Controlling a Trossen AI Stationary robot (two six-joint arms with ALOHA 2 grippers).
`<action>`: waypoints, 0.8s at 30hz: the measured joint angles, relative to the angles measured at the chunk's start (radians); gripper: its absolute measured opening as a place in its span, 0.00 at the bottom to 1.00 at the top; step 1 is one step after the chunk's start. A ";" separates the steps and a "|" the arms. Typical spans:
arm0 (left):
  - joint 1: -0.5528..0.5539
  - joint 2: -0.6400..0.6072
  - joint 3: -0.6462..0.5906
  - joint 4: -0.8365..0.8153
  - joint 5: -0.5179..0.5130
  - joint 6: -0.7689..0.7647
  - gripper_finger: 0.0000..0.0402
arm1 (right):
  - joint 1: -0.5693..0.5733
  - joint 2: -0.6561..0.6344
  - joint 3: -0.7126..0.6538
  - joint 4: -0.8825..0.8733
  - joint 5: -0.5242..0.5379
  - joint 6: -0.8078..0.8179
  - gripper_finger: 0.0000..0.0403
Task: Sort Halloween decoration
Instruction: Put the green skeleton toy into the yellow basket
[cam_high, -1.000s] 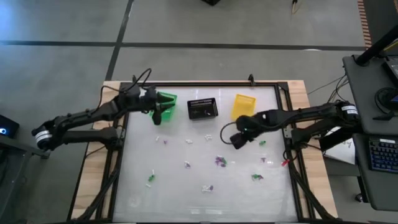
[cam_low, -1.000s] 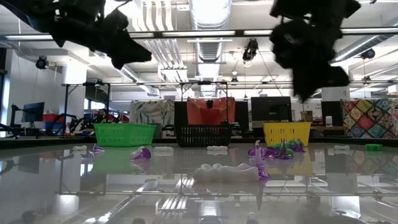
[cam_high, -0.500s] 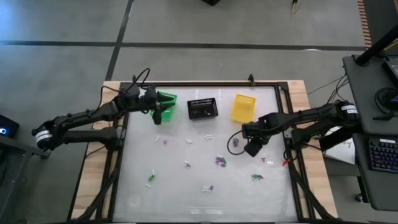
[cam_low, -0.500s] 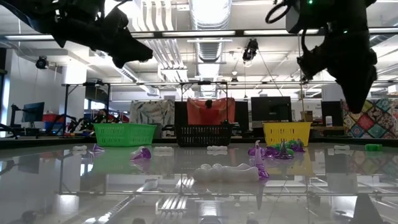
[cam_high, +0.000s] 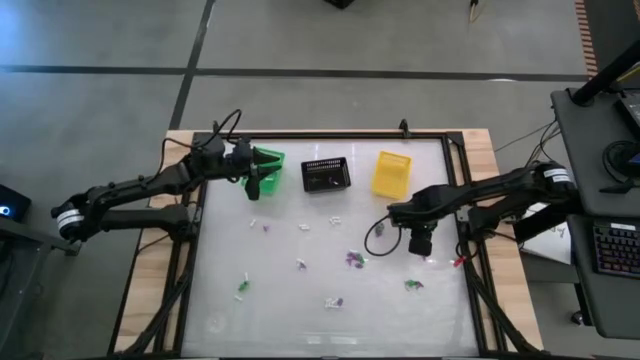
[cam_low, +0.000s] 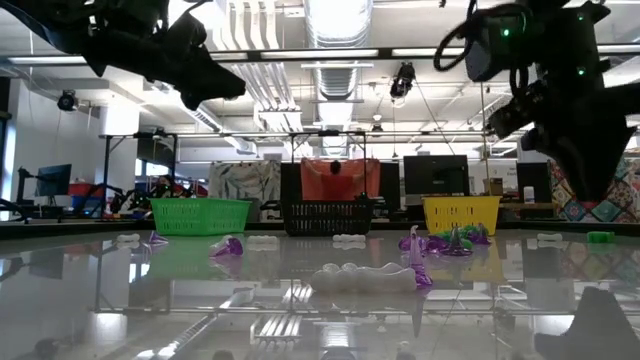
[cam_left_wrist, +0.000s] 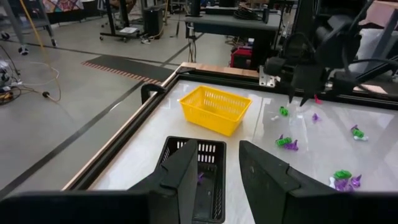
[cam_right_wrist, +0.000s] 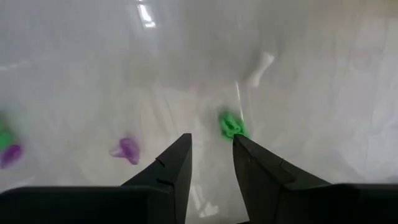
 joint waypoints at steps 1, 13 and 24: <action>0.000 0.000 0.000 0.000 0.000 0.000 0.25 | 0.000 0.008 -0.001 0.000 0.004 -0.004 0.28; 0.000 0.000 0.000 0.000 -0.001 0.026 0.25 | 0.000 0.096 -0.018 -0.023 0.037 -0.071 0.49; 0.000 0.000 0.000 -0.002 -0.001 0.030 0.25 | -0.005 0.100 -0.055 -0.006 0.064 -0.121 0.50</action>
